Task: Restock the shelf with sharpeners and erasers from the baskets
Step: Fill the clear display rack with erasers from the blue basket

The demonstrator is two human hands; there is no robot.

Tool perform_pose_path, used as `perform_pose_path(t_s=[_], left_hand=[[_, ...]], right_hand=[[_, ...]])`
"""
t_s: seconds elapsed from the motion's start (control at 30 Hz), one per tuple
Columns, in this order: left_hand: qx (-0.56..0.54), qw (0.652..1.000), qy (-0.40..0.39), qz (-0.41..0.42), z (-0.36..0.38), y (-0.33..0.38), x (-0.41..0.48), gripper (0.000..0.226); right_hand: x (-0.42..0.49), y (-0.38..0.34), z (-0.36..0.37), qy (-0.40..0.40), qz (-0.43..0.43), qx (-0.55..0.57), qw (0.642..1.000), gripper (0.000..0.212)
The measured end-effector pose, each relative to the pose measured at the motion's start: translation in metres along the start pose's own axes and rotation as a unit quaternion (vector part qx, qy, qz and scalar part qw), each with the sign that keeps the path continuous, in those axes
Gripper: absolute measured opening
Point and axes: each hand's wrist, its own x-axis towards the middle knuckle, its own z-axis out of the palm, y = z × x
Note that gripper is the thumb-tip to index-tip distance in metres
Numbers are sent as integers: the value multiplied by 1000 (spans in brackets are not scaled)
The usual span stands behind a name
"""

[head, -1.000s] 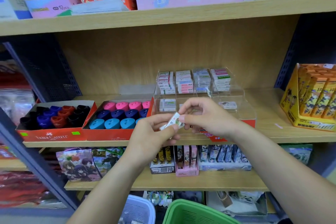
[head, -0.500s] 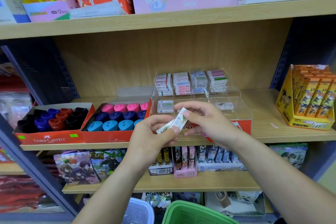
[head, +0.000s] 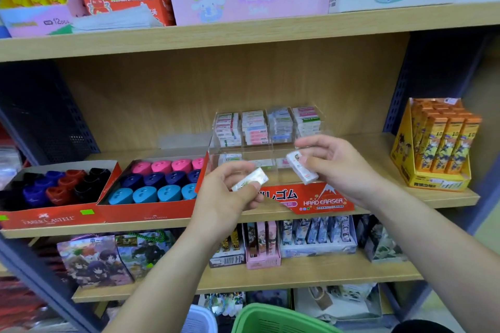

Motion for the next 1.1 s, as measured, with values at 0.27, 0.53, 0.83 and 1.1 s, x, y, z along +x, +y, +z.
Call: perform_pose_path(t_s=[0.27, 0.53, 0.83, 1.1], left_hand=[[-3, 999, -46, 16, 31, 10, 5, 27], [20, 999, -5, 26, 40, 8, 14, 18], [78, 997, 9, 18, 18, 4, 31, 40], [72, 997, 23, 14, 2, 1, 39, 31]], right_hand=[[-7, 2, 8, -4, -26, 13, 1000, 13], [-6, 5, 0, -85, -35, 45, 995, 27], [42, -5, -56, 213, -60, -184, 958, 18], [98, 15, -56, 106, -25, -445, 889, 13]])
